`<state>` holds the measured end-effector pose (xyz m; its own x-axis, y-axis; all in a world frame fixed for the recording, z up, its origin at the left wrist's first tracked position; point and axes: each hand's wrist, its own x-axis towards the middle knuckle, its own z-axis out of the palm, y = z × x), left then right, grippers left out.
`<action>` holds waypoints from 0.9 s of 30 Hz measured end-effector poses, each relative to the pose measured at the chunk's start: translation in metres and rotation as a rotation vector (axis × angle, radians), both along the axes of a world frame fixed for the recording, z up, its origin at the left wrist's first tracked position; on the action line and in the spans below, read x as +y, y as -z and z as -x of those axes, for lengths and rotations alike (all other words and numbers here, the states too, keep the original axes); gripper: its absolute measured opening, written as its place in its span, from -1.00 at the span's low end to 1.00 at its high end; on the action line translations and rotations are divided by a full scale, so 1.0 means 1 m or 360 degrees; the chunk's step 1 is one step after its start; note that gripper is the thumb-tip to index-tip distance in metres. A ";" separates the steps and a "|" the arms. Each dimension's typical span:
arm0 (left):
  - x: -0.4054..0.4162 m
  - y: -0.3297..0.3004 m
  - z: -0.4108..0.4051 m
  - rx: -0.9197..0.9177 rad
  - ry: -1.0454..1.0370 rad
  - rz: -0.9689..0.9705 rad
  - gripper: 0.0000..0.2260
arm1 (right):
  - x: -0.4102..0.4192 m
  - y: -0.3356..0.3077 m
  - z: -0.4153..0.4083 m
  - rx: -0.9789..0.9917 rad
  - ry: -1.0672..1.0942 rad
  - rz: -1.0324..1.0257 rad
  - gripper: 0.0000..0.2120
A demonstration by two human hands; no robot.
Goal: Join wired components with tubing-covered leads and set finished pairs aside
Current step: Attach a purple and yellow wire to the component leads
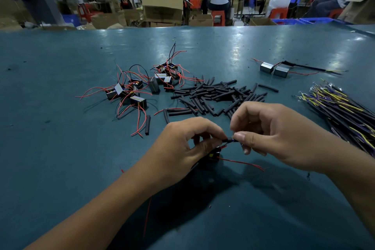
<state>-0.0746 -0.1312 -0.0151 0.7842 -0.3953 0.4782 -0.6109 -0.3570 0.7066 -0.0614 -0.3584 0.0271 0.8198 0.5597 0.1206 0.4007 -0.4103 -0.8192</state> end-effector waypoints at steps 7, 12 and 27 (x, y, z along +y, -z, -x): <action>0.000 -0.004 0.003 0.0023 0.0011 0.0021 -0.85 | 0.001 0.004 -0.002 0.0005 0.0009 -0.0028 -0.84; 0.005 -0.005 0.002 -0.0352 -0.0158 -0.0331 -0.76 | 0.001 0.003 -0.002 0.0075 0.0047 0.0011 -0.75; 0.000 -0.006 0.012 -0.0470 -0.0250 -0.0666 -0.84 | 0.005 0.008 -0.001 -0.0168 0.0034 0.0178 -0.95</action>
